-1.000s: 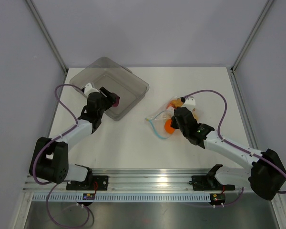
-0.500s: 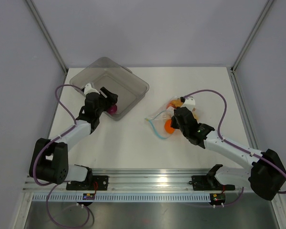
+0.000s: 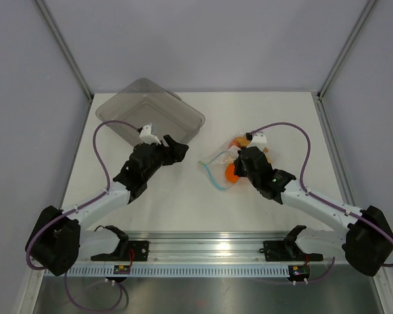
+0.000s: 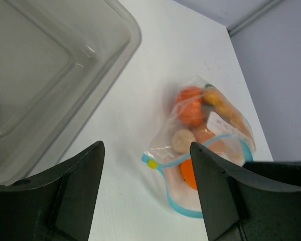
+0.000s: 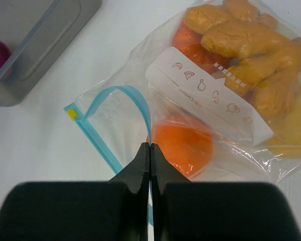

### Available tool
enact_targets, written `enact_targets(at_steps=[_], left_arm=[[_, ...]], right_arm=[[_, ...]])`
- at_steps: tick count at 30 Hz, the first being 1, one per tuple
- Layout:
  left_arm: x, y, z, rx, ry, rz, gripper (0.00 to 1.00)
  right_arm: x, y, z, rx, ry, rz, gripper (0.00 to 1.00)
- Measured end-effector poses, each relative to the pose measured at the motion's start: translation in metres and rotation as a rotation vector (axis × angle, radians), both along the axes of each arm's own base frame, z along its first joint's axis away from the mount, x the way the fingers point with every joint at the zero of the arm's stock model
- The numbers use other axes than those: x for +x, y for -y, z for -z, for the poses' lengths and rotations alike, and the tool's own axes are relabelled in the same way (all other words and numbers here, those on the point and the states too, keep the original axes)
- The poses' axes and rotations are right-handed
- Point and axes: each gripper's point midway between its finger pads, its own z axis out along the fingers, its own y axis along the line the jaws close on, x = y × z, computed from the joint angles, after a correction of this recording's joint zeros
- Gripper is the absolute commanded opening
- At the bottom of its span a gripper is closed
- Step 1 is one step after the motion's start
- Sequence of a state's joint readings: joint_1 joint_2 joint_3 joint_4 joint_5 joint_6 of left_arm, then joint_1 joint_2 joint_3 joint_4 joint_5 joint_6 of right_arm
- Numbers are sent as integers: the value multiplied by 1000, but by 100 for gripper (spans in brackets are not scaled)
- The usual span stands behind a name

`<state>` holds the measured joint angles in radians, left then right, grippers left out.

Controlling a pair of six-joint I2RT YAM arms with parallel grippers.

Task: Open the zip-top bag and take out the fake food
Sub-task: Place the fake vegetable in the bin, then pick up the fake fruit from the zipper food storage bag.

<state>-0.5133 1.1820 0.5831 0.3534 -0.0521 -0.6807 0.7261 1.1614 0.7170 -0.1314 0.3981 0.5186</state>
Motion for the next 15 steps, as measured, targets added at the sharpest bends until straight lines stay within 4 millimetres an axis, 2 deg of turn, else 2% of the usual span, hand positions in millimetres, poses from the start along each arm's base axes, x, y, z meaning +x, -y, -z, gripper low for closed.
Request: enact_targets(at_steps=[4,7,15], left_arm=[[-20,24,-2,3,27,98,71],[-33,36,7,22,31,169,71],[-52,64,23,66,55,289,69]], right_arm=[[0,0,0,0,1,0,0],[0,0,0,-1,1,-1,0],[0,0,0,0,1,-1,0]])
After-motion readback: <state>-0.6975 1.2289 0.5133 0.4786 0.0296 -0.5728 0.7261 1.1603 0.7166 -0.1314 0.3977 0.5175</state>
